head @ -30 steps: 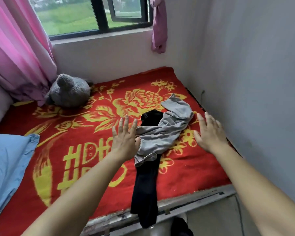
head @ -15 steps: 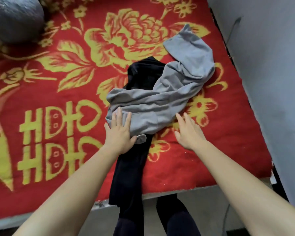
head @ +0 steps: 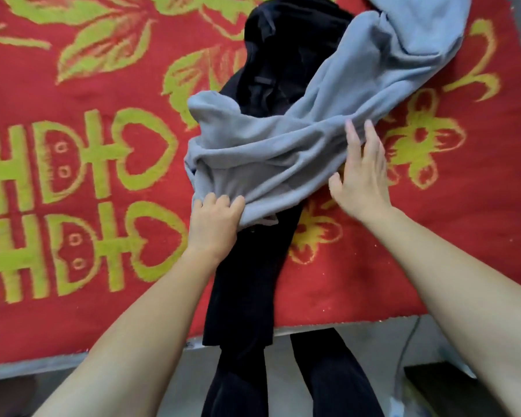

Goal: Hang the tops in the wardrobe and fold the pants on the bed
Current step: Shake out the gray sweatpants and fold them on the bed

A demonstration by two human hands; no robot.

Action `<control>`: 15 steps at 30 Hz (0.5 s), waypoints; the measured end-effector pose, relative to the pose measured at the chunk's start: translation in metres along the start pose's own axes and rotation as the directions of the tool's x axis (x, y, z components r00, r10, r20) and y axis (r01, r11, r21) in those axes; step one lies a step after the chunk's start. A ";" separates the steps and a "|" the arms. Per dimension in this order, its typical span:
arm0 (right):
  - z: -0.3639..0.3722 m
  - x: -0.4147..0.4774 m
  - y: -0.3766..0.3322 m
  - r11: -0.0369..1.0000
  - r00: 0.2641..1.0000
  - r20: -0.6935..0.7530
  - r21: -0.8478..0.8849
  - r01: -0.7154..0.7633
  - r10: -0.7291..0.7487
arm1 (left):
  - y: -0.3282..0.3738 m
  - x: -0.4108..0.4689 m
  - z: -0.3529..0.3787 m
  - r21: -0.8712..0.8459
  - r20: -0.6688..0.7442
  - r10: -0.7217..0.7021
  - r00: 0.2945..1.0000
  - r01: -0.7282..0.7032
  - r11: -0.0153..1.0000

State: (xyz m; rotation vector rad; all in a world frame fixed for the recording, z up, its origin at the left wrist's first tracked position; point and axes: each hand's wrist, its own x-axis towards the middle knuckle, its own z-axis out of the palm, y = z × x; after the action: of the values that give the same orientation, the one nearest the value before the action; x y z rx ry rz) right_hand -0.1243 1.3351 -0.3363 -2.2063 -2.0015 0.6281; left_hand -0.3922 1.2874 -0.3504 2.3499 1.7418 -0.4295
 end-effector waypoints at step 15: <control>0.069 -0.073 -0.042 0.992 0.549 0.828 0.081 0.093 -0.119 | -0.088 -0.044 0.042 -0.095 0.374 -0.238 0.896 0.292 0.952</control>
State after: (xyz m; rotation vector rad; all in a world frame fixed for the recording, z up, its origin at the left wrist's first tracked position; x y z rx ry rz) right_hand -0.1920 1.2561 -0.3676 -1.8731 -2.4047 1.9813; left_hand -0.4936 1.2608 -0.3730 1.7969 1.8418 -0.6959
